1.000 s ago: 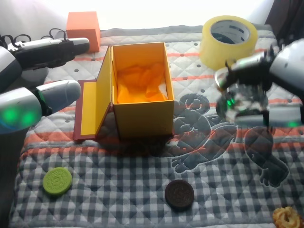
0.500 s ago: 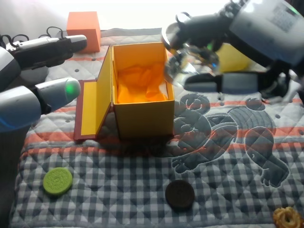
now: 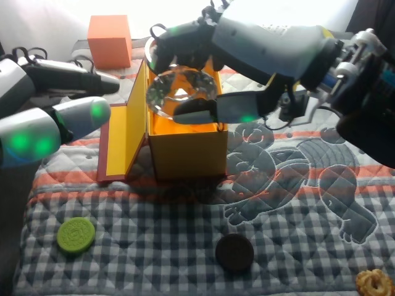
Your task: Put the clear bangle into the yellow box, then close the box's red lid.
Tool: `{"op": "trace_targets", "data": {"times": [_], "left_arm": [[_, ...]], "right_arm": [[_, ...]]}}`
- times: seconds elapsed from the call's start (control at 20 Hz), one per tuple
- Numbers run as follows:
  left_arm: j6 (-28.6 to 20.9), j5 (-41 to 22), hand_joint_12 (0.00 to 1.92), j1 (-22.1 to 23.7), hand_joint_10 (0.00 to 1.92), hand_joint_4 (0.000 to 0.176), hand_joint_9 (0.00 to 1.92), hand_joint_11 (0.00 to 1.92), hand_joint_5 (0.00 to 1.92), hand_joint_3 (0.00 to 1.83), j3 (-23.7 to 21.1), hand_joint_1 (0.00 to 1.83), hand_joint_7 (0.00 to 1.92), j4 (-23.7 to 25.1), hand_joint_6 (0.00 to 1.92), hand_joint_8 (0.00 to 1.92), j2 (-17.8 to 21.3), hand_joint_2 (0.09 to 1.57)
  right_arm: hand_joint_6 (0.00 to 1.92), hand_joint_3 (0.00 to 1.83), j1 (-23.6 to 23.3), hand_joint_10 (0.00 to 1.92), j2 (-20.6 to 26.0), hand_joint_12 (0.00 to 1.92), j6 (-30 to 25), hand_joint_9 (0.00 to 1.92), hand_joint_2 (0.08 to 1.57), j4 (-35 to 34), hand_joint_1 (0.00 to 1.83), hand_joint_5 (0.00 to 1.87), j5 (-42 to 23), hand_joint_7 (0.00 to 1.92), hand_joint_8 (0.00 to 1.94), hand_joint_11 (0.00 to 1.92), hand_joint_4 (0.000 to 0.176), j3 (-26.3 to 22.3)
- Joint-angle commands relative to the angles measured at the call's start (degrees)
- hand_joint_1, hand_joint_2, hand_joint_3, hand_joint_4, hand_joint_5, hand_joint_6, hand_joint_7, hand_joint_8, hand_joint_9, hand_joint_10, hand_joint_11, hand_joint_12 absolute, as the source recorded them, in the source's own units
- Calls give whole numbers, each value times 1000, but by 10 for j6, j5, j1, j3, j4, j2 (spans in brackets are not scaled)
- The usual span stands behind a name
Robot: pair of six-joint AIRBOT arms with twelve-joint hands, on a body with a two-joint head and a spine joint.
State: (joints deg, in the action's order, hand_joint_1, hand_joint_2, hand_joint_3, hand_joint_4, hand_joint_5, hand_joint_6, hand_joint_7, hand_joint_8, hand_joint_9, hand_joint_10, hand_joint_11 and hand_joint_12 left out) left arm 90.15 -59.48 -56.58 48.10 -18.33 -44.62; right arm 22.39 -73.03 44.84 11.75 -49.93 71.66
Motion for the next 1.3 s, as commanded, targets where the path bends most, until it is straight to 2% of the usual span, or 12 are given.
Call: {"op": "trace_targets", "data": {"times": [0.0,0.05,0.1,0.15,0.2,0.3,0.4,0.45,0.6,0.9,1.1,1.25], "left_arm": [[-6,-67,972,9,1,116,652,87,753,0,3,376,678,8,0,0,-1,1201],[-6,-67,967,9,0,115,631,77,738,0,3,377,655,8,0,0,-1,1198],[-6,-68,993,9,2,108,635,65,743,0,3,398,662,8,1,2,-1,1192],[-6,-68,999,10,0,115,631,51,730,4,3,381,659,8,1,0,-1,1200],[-7,-69,1004,10,0,107,630,48,762,2,2,404,659,8,14,1,-1,1199],[-8,-70,1011,10,8,97,651,60,769,2,1,376,679,8,14,7,-1,1202],[-9,-71,1007,9,4,105,647,49,730,4,1,345,676,7,5,4,-1,1208],[-10,-73,1004,9,5,96,649,45,728,3,1,333,691,7,6,10,-1,1206],[-10,-84,962,7,0,85,585,30,696,3,0,251,680,2,0,0,-1,1226],[-49,-123,967,-45,2,100,569,8,689,1,-27,281,654,-5,0,1,32,1230],[-93,-151,1044,-104,22,82,630,36,700,0,-50,357,723,-5,0,15,66,1227],[-106,-163,1018,-174,8,31,659,97,742,2,-75,261,754,-4,4,4,85,1300]], "right_arm": [[1000,16,-11,722,-2,541,-4,1217,1065,-17,1359,891,-79,1139,647,1070,0,3],[374,10,-11,306,-8,516,-4,873,1083,-17,1149,711,-73,854,223,751,0,6],[110,1,-11,82,-12,547,-4,637,1067,-17,1062,580,-67,649,52,422,0,9],[21,5,-11,16,-12,555,-4,306,1031,-16,886,273,-65,329,10,84,78,9],[3,0,-11,2,-12,378,-4,90,1001,-17,768,54,-64,81,1,16,127,9],[0,7,-11,0,-12,30,-4,3,1020,-18,489,1,-60,2,0,0,150,9],[0,7,-11,0,-12,0,-4,0,1024,-24,326,0,-60,0,0,0,142,8],[0,16,-11,0,-12,0,-4,0,1052,-26,256,0,-60,0,0,0,165,8],[0,8,-11,0,-12,0,-4,0,1055,-32,213,0,-60,0,0,0,174,5],[0,0,26,0,64,1,-4,0,996,-70,321,0,-108,0,0,2,176,-16],[0,0,99,0,128,0,-3,0,1016,-132,311,0,-186,0,0,0,176,-47],[0,12,154,0,147,0,-3,0,1057,-170,285,0,-237,0,0,0,176,-65]]}}
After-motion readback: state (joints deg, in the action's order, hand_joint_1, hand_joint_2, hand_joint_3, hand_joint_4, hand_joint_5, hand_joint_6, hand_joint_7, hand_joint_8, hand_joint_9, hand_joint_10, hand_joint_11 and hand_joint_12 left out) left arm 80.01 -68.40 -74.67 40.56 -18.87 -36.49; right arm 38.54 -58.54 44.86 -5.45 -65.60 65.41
